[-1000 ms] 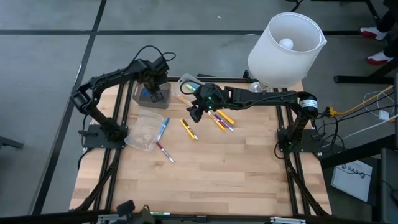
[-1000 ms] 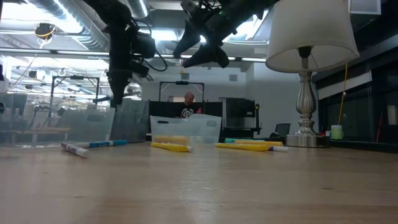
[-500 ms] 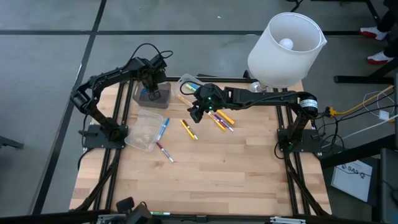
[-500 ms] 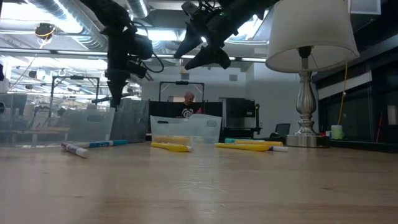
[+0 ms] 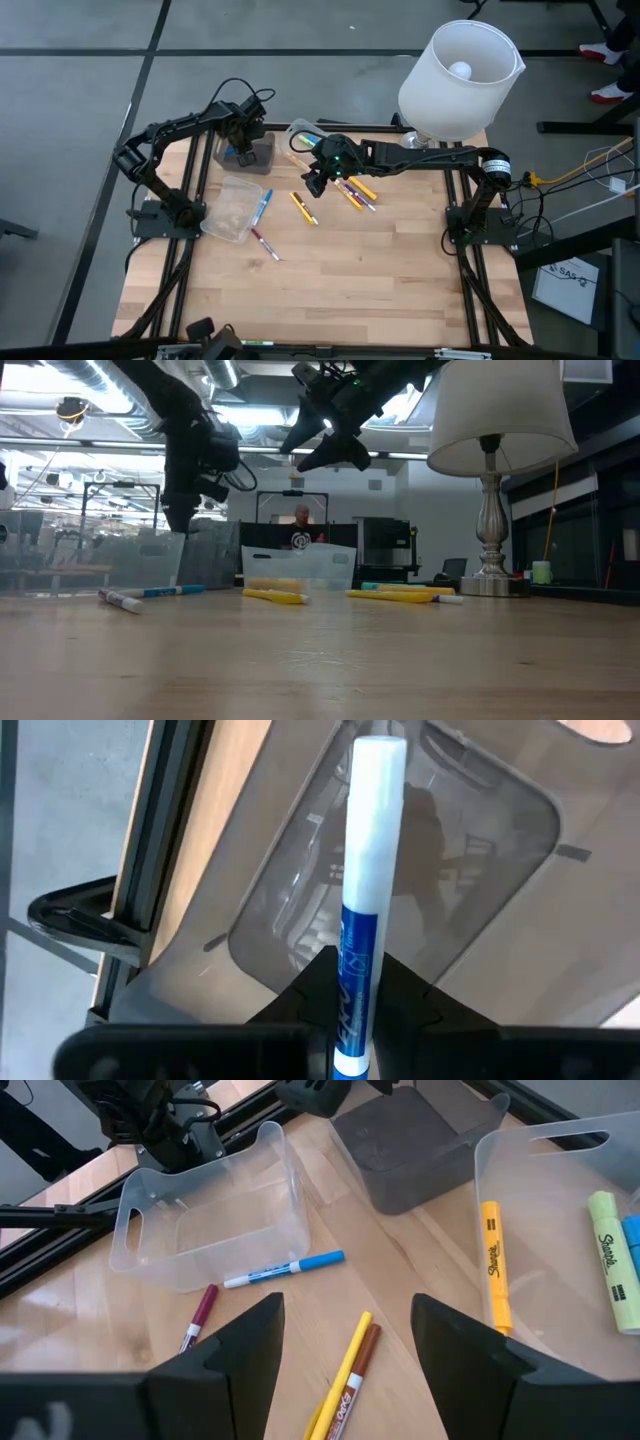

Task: Pick & Place Markers
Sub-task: Put the blue marker into the black bin

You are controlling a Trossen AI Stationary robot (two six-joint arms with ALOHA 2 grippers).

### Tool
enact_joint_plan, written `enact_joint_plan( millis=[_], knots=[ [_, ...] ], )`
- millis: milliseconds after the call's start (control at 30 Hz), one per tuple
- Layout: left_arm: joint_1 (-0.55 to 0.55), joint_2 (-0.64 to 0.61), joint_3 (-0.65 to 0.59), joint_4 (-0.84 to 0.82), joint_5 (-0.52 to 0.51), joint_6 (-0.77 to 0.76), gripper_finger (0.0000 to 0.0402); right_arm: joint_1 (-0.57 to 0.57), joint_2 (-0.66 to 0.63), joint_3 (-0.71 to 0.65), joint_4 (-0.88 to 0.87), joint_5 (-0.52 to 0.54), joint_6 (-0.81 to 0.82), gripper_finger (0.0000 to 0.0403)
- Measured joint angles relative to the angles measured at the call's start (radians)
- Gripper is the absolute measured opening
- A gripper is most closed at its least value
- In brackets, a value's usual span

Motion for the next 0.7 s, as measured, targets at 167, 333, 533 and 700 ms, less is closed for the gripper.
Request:
enact_joint_plan(
  millis=[167, 333, 533, 700],
  knots=[
    [0.020, 0.000, -0.040, 0.046, 0.022, 0.000, 0.0032, 0.000, 0.000, 0.000, 0.001, 0.001, 0.002, 0.0217],
    [0.040, 0.000, -0.054, 0.083, 0.021, 0.000, 0.0032, 0.000, 0.000, 0.000, 0.002, 0.002, 0.002, 0.0217],
    [0.060, 0.000, -0.054, 0.097, 0.018, 0.000, 0.0049, 0.000, 0.000, 0.000, 0.003, 0.002, 0.002, 0.0217],
    [0.067, 0.000, -0.054, 0.097, 0.017, 0.000, 0.0052, 0.000, 0.000, 0.000, 0.003, 0.002, 0.002, 0.0217]
  ],
)
